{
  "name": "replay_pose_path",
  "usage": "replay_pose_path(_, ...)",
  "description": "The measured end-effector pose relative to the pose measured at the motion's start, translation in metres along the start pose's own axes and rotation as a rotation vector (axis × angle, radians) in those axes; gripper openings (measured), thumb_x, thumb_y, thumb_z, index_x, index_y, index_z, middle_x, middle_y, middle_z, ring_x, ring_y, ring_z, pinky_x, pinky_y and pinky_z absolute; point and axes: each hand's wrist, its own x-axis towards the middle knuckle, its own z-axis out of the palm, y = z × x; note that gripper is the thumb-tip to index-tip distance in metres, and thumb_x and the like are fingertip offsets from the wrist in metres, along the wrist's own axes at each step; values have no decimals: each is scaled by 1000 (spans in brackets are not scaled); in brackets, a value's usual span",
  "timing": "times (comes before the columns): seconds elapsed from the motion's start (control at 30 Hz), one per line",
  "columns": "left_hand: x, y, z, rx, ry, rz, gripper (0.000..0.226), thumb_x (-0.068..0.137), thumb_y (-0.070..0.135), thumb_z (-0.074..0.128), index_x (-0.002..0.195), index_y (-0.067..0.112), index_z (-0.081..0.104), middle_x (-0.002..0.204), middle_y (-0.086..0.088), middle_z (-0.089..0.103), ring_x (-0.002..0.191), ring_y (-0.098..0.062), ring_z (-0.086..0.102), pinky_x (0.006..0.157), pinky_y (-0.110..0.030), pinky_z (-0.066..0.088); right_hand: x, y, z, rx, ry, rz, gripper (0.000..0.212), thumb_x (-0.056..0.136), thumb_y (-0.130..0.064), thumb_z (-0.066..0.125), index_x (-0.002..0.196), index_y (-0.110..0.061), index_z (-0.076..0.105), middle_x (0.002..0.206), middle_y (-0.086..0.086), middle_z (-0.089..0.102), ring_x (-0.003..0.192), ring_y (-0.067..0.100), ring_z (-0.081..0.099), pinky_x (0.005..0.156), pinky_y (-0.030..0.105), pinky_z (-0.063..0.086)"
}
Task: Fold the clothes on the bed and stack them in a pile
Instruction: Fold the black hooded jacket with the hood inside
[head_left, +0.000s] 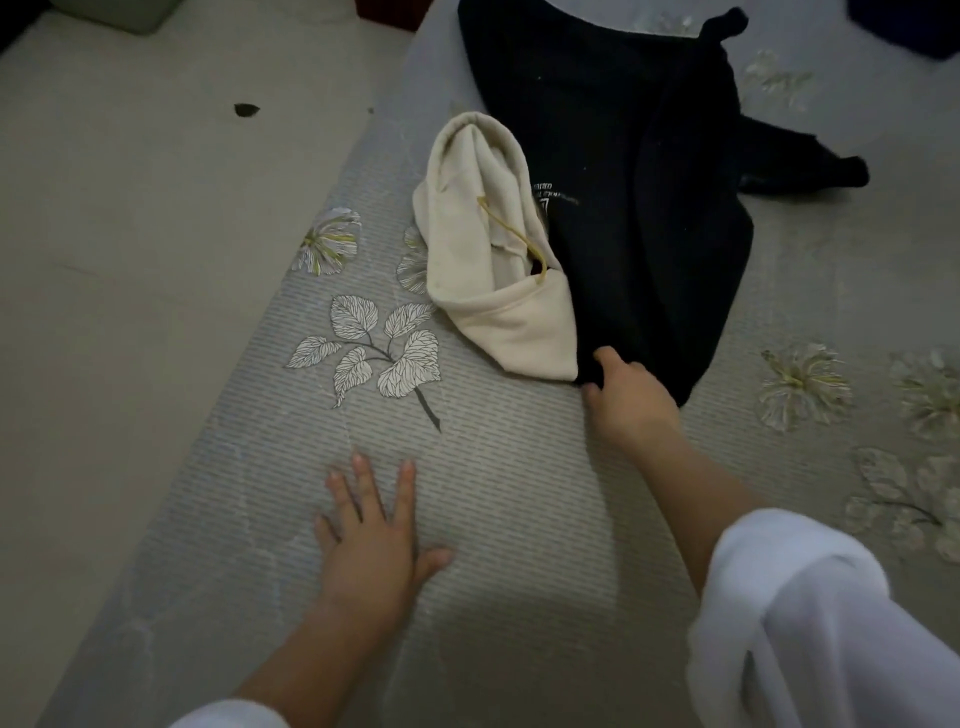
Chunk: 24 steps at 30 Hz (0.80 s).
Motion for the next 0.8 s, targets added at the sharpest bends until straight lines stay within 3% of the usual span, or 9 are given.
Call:
replay_pose_path(0.17,-4,-1,-7,5,-23,29,101,84,72,39,147,23,-23,150,-27,-29,139,-50,-19,110,-61,16,-9,-6,4,-220,-25,-153,28,96,-13,43,123,-14,50,119,12,45,111,29,44,80,37,39)
replay_pose_path(0.27,-1,-8,-22,32,-96,69,103,84,66,51,150,25,-17,153,-24,-24,141,-49,-14,113,-58,19,-37,2,10,-398,-13,-249,30,96,-19,44,124,-19,55,138,10,32,128,29,28,98,41,31)
replay_pose_path(0.33,-1,-17,-35,60,-163,100,99,84,58,56,151,27,-10,156,-21,-18,143,-45,-7,114,-52,21,-64,10,20,-346,-123,-285,34,97,-21,44,129,-21,54,152,7,20,142,26,16,109,42,23)
replay_pose_path(0.43,-19,-28,-38,38,-203,153,86,89,49,55,153,25,2,159,-18,-4,145,-38,11,115,-42,25,-112,23,34,-128,-271,-264,33,97,-24,42,127,-20,53,154,4,25,141,22,28,106,35,31)
replay_pose_path(0.47,-34,-29,-32,-43,-191,157,84,90,44,54,153,24,3,159,-16,0,144,-35,16,114,-40,26,-129,26,35,-33,-291,-231,29,96,-25,42,121,-20,55,148,3,37,135,23,37,102,34,36)
replay_pose_path(0.53,-75,-28,-12,-288,-117,124,88,90,33,55,152,25,-7,159,-14,1,143,-31,22,111,-37,29,-168,30,34,165,-325,-126,18,96,-26,41,97,-21,58,110,-1,60,109,24,57,81,31,43)
replay_pose_path(0.6,-120,-21,10,-454,3,83,101,87,25,59,148,26,-22,159,-14,-8,145,-31,17,110,-36,28,-209,34,32,287,-320,-56,24,96,-27,40,75,-21,50,79,-3,58,78,17,58,63,31,39)
replay_pose_path(0.7,-173,-8,30,-435,172,59,119,82,29,68,137,31,-38,155,-12,-26,146,-30,2,114,-37,24,-269,39,23,486,-234,64,29,93,-25,42,66,-17,46,64,-2,53,57,11,48,53,29,35)
replay_pose_path(0.8,-207,0,24,-399,318,184,126,80,33,71,131,42,-44,153,-7,-28,146,-29,-6,116,-40,15,-313,46,-3,628,-102,165,29,94,-23,40,65,-17,43,62,-1,47,56,13,45,54,31,33)
